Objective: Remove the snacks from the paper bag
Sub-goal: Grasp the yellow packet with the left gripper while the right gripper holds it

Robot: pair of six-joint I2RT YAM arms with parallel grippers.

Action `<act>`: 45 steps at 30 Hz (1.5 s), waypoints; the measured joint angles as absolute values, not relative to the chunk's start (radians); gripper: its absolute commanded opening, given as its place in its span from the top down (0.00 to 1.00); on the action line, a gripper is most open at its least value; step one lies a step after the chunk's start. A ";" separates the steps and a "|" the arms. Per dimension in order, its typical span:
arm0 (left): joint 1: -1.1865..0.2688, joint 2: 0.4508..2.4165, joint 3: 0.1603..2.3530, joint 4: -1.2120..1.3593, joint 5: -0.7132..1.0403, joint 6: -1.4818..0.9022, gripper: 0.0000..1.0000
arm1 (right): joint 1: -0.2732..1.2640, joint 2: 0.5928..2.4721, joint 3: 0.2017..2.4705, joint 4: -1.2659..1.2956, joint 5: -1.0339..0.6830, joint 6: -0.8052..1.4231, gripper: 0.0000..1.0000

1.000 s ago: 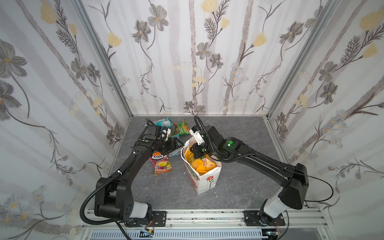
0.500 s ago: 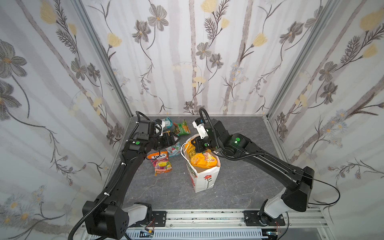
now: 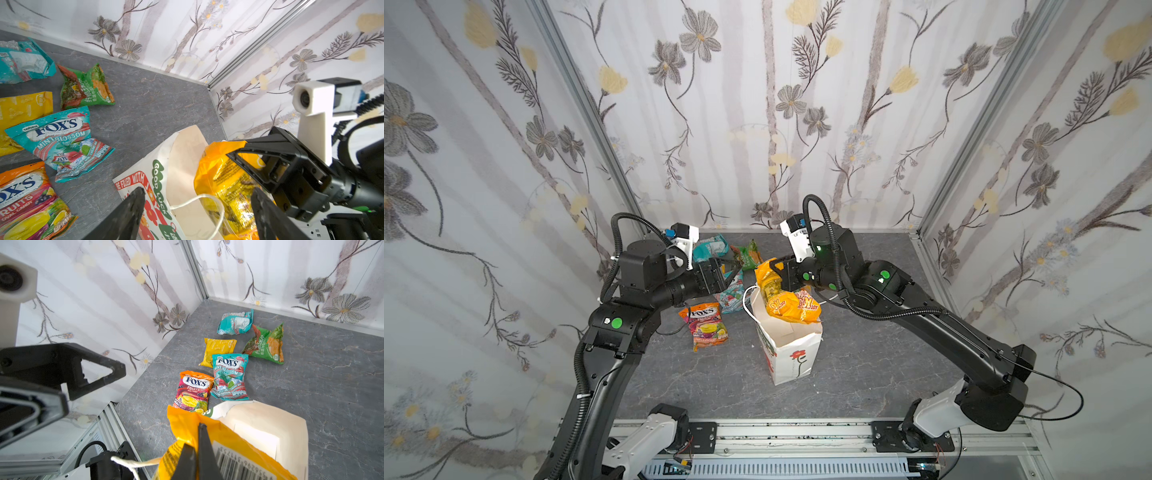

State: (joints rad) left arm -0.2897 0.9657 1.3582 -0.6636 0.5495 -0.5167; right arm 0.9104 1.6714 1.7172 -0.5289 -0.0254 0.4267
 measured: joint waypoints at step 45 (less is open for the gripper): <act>-0.865 1.140 1.322 -0.216 0.113 -0.493 0.51 | 1.009 1.655 1.914 -0.479 0.430 0.421 1.00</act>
